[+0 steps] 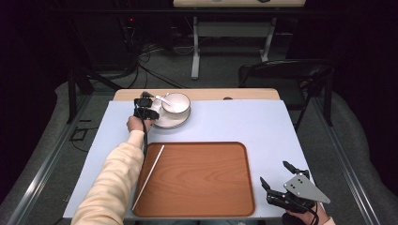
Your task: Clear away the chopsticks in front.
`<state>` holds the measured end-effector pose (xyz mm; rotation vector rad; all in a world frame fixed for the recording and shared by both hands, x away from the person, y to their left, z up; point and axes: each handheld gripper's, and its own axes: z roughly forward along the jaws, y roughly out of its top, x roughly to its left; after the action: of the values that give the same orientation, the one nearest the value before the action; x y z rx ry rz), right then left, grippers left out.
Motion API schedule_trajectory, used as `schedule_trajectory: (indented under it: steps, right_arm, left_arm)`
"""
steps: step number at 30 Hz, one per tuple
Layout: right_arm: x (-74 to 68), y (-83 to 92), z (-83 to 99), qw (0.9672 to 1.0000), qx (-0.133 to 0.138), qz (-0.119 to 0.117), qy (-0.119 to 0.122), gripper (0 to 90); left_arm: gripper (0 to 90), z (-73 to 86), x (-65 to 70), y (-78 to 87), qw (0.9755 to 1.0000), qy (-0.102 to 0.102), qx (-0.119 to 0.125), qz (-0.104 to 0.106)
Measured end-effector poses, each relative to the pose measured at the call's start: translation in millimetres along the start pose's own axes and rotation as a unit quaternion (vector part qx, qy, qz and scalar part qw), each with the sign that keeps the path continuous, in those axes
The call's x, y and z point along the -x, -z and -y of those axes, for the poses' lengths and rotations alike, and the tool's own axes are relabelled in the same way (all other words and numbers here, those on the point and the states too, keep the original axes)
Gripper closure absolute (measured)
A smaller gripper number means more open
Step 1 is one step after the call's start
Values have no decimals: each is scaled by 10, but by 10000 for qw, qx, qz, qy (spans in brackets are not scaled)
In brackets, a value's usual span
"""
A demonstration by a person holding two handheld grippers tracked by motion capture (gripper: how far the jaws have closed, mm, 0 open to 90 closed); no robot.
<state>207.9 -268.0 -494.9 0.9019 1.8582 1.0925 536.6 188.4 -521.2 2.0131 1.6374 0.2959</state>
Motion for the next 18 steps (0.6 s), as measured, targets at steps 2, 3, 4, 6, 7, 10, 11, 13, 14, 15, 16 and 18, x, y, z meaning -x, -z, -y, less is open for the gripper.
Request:
schedule_trajectory:
  steps: [2, 3, 4, 6, 7, 10, 11, 13, 14, 15, 16, 18]
  right_arm:
    - [-1, 1, 0, 10000, 3, 3, 9, 143]
    - [0, 4, 0, 10000, 5, 4, 3, 143]
    - [0, 4, 0, 10000, 5, 4, 3, 143]
    - [1, 6, 1, 10000, 13, 8, -5, 143]
    - [-1, 5, 1, 10000, 8, 1, 1, 143]
    - [-1, 4, 0, 10000, 7, 2, 0, 143]
    - [0, 4, 0, 10000, 7, 2, 0, 143]
    - [-2, 3, -1, 10000, 7, 7, 2, 143]
    - [-2, 3, -1, 10000, 8, 5, 1, 143]
    - [0, 3, 0, 10000, 2, 6, -3, 143]
    - [0, 2, 0, 10000, 2, 6, -13, 143]
    - [0, 2, 0, 10000, -1, 4, -20, 143]
  left_arm:
    - [839, 17, 4, 17, 10000, -14, -28, -17]
    - [839, 29, 7, 25, 10000, -25, -39, -25]
    - [839, 29, 7, 25, 10000, -25, -39, -25]
    - [833, 50, 8, 40, 10000, -11, -52, 4]
    - [817, 66, 14, 49, 10000, -55, -30, 29]
    - [727, 47, 18, 69, 9999, -119, 65, 44]
    - [702, 30, 21, 73, 9998, -176, 78, 11]
    - [659, -14, 22, 68, 9996, -266, 64, -1]
    - [648, -33, 28, 58, 9994, -351, 40, 17]
    - [641, -46, 38, 49, 9990, -447, -7, -29]
    - [633, -60, 54, 26, 9981, -609, -81, -59]
    - [623, -66, 67, 0, 9976, -676, -171, -15]
